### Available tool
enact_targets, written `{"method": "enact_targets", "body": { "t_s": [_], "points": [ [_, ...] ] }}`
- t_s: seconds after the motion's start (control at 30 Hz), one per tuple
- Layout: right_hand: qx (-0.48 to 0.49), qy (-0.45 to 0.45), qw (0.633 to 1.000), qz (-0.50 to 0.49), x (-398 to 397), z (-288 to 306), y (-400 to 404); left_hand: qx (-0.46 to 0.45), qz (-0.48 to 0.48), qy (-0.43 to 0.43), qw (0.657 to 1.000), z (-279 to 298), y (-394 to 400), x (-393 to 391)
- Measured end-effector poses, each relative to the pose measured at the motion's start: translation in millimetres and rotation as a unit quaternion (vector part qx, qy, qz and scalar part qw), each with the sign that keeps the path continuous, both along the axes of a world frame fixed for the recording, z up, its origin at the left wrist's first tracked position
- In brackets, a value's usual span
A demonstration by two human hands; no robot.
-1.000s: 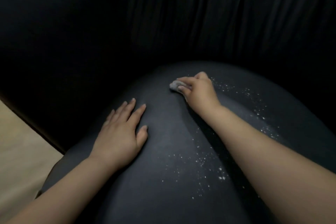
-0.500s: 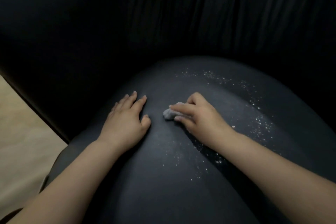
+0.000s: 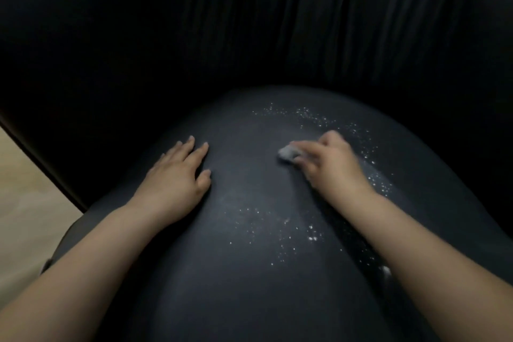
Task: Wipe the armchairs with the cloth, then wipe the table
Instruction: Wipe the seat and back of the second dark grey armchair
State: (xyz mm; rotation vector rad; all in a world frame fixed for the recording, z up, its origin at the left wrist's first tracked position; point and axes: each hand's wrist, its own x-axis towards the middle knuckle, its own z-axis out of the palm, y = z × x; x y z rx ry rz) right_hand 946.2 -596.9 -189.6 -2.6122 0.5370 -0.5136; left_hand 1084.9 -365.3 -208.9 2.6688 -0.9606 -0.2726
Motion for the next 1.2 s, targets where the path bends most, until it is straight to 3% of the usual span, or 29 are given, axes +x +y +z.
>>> {"method": "enact_targets", "body": {
  "t_s": [0.1, 0.23, 0.27, 0.37, 0.43, 0.57, 0.63, 0.7, 0.77, 0.93, 1.1, 1.2],
  "points": [
    [0.059, -0.023, 0.997, -0.036, 0.4, -7.9, 17.4, -0.017, -0.016, 0.011, 1.0, 0.6, 5.9, -3.6],
    [0.036, -0.038, 0.987, 0.149, -8.5, -12.3, 91.3, -0.033, -0.011, 0.02, 0.999, 2.6, 8.9, -7.5],
    [0.031, -0.034, 0.988, 0.15, -5.4, -8.9, 86.7, -0.035, -0.015, 0.025, 0.999, 3.4, 9.0, -6.4],
    [0.038, -0.034, 0.998, 0.03, 8.0, -7.8, 51.2, -0.042, -0.029, 0.053, 0.997, 6.4, 14.8, -2.4],
    [0.069, -0.024, 0.997, 0.02, 7.6, -9.3, 61.9, -0.047, -0.036, 0.066, 0.996, 7.7, 17.8, -0.9],
    [0.027, -0.018, 0.974, 0.223, -20.3, -5.2, 118.9, -0.052, -0.03, 0.064, 0.996, 6.5, 15.5, -0.3],
    [0.031, -0.022, 0.98, 0.194, -17.8, -1.4, 95.0, -0.052, -0.028, 0.065, 0.996, 5.1, 15.7, 0.1],
    [0.041, -0.046, 0.995, 0.074, -9.6, -2.4, 65.0, -0.05, -0.028, 0.068, 0.996, 4.5, 15.5, 0.3],
    [0.084, -0.029, 0.996, 0.02, -7.1, -6.9, 68.1, -0.05, -0.024, 0.064, 0.996, 4.6, 14.6, -1.1],
    [0.032, -0.009, 0.968, 0.247, -38.4, -1.6, 137.0, -0.05, -0.016, 0.057, 0.997, 5.2, 11.4, -4.3],
    [0.045, -0.044, 0.995, 0.072, -33.5, -5.3, 75.5, -0.034, -0.023, 0.05, 0.998, 7.5, 15.1, -13.2],
    [0.033, -0.032, 0.988, 0.146, -46.8, -6.0, 103.0, -0.04, -0.036, 0.035, 0.998, 8.9, 14.5, -33.2]
  ]
}}
